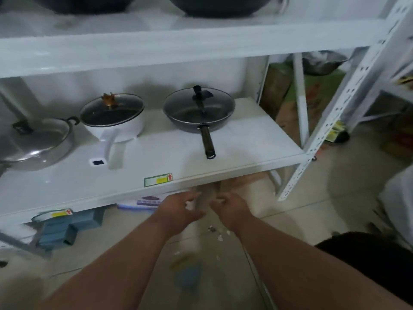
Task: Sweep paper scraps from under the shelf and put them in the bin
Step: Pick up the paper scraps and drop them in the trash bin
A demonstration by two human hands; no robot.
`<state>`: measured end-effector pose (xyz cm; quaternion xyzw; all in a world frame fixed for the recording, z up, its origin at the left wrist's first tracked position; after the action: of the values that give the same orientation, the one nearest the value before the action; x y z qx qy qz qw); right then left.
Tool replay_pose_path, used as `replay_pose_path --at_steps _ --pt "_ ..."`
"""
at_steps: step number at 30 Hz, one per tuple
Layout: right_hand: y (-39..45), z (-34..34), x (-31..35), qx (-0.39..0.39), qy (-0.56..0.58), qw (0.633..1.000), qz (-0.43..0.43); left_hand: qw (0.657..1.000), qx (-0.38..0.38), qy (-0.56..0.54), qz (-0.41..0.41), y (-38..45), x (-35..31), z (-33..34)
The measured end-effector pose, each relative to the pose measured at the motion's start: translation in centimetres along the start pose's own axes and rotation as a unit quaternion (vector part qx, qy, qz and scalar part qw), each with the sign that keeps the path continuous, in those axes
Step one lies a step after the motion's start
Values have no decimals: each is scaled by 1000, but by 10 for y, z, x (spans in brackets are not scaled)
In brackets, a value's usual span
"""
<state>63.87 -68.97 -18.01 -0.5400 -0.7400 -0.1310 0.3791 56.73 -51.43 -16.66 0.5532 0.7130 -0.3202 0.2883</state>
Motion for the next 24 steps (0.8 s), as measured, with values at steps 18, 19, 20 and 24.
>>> replay_pose_path --at_steps 18,19,20,24 --pt "76 73 -192 59 -140 979 132 980 177 81 -37 90 125 150" --pt "79 77 -203 73 -151 976 141 978 184 80 -51 95 132 159" --pt "81 83 -213 94 -168 970 150 976 192 84 -64 101 140 168" --pt "89 116 -244 175 -206 948 171 969 198 97 -109 122 171 200"
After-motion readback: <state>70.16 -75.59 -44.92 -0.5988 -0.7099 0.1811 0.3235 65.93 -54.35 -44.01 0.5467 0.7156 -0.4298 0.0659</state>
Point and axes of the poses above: each hand's wrist, its own y-axis towards the middle knuckle, its own z-axis out of the palm, x = y × z, the point moved 5 cm from there along y, towards the middle knuckle, and after that the axes turned 6 degrees about -y, right-handed, at the moved point
